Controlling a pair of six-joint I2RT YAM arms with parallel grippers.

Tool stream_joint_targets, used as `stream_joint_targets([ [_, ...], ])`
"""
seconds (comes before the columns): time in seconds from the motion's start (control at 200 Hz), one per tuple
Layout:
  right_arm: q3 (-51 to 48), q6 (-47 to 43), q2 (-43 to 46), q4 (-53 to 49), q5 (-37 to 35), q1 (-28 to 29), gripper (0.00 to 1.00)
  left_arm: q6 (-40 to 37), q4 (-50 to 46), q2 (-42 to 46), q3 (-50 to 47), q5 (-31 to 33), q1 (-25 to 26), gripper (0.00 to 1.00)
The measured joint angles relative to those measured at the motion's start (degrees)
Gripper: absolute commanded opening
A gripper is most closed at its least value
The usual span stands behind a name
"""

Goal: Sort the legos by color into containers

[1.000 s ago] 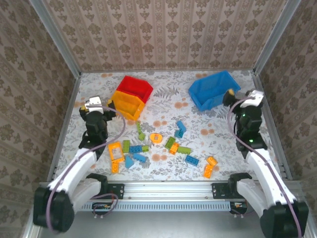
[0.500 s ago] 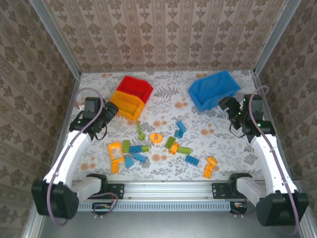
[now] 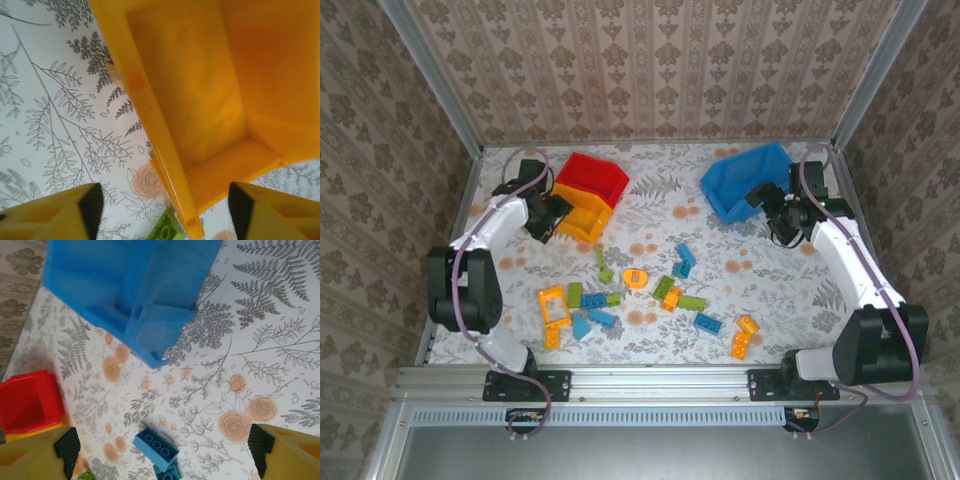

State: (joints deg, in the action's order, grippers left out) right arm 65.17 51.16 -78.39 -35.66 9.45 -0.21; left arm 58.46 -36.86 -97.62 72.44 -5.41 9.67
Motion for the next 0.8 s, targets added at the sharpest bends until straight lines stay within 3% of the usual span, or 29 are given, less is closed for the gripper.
stream_joint_targets([
  [0.155, 3.3, -0.22, -4.68, -0.76, -1.11, -0.55, 0.92, 0.17, -0.33, -2.21, -0.07, -0.44, 0.04, 0.57],
  [0.36, 7.78, -1.53, -11.8, -0.61, -1.73, -2.1, 0.92, -3.37, 0.94, -5.77, 1.01, -0.83, 0.07, 0.26],
  [0.615, 15.23, -3.43, -23.02, -0.76, -1.95, -3.74, 0.81, -10.29, -0.04, -6.88, 3.67, 0.0, 0.17, 0.11],
  [0.8, 23.71, -5.46, -31.89, -1.51, -2.43, -3.93, 0.59, -18.38, -2.21, -10.64, 9.11, 0.17, 0.37, 0.0],
])
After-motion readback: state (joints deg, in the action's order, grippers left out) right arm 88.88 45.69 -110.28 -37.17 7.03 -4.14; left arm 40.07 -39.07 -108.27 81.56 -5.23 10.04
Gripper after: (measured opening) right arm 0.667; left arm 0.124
